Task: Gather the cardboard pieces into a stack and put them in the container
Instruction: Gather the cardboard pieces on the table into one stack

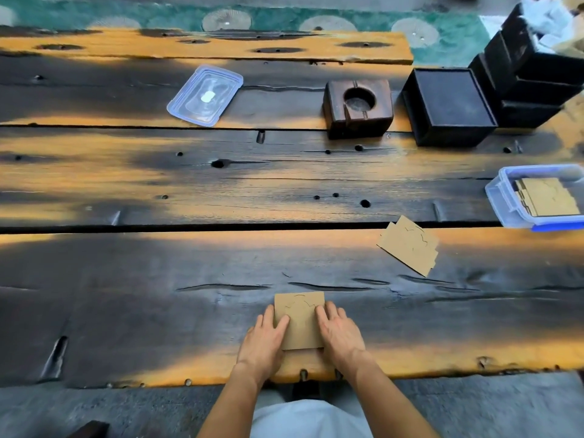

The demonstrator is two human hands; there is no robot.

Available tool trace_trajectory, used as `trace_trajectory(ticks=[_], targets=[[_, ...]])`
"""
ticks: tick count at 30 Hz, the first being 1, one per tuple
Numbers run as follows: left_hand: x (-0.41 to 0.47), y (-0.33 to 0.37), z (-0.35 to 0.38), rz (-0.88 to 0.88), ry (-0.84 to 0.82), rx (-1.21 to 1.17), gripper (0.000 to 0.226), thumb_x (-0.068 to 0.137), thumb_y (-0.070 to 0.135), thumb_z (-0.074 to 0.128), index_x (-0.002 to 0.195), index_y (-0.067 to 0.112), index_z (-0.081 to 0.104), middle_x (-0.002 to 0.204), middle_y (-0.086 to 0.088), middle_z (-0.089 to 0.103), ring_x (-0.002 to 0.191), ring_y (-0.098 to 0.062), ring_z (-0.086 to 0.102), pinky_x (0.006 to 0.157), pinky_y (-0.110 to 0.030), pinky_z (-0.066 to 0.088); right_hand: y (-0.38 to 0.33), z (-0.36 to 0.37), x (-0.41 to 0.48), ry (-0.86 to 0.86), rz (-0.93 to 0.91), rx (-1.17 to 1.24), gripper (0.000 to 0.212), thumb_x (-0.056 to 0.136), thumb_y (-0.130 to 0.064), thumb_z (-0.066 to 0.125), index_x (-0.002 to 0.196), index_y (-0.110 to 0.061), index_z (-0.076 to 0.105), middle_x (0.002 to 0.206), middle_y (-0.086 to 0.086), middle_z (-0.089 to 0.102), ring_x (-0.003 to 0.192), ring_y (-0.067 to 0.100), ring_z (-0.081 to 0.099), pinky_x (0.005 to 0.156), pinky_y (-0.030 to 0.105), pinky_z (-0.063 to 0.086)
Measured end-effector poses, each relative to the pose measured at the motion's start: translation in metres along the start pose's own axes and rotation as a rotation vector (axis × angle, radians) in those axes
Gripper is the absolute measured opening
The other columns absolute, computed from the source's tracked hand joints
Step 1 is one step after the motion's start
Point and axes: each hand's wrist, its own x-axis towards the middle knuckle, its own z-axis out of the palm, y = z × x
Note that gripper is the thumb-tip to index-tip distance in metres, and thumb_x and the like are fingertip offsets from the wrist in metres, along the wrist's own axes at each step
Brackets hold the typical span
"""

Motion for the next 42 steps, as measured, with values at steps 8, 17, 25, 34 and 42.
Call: trace_trajectory(ticks=[8,17,25,34,42], targets=[[0.010,0.022,-0.021,-0.043,0.098,0.104,0.087,0.089,0.079,0.039,0.153,0.021,0.029,0.170,-0.012,0.009,0.150,-0.032,0.023,0.112,-0.045,0.033,0.046,-0.010,-0.003,-0.011,0.003,0.139,0.096,0.077,-0.051,0.076,0.150,-0.017,0.024,0.161,0.012,0.020,0.141,0.032,0.033,0.111,0.043,0.039],[0.118,0.126,-0.095,0.148,0.082,0.198,0.093,0.096,0.053,0.058,0.164,0.024,0.001,0.171,-0.008,0.008,0.156,-0.033,0.010,0.122,-0.048,0.025,0.175,-0.042,-0.003,0.055,0.183,0.212,0.095,0.094,-0.045,0.064,0.160,-0.013,0.004,0.167,0.020,0.007,0.153,0.035,0.014,0.121,0.043,0.027],[0.189,0.201,-0.131,0.225,0.025,0.293,0.093,0.096,0.037,0.066,0.164,0.026,0.002,0.172,-0.008,0.000,0.158,-0.033,0.005,0.123,-0.049,0.022,0.257,-0.057,0.018,0.096,0.296,0.268,0.092,0.092,-0.042,0.065,0.158,-0.012,0.008,0.163,0.023,0.013,0.150,0.037,0.018,0.119,0.044,0.028],[0.246,0.228,-0.150,0.257,-0.081,0.360,0.103,0.094,0.025,0.070,0.163,0.032,-0.005,0.172,-0.007,-0.010,0.158,-0.035,0.001,0.124,-0.052,0.022,0.290,-0.064,0.049,0.062,0.314,0.325,0.096,0.090,-0.035,0.069,0.159,-0.017,0.005,0.167,0.020,-0.004,0.153,0.038,0.005,0.119,0.046,0.027],[0.262,0.237,-0.144,0.252,-0.146,0.325,0.104,0.094,0.023,0.071,0.163,0.031,-0.007,0.171,-0.008,-0.014,0.158,-0.036,-0.003,0.123,-0.051,0.021,0.293,-0.063,0.060,0.072,0.334,0.349,0.101,0.088,-0.052,0.069,0.160,-0.023,0.004,0.168,0.015,-0.002,0.155,0.033,0.002,0.118,0.044,0.026]])
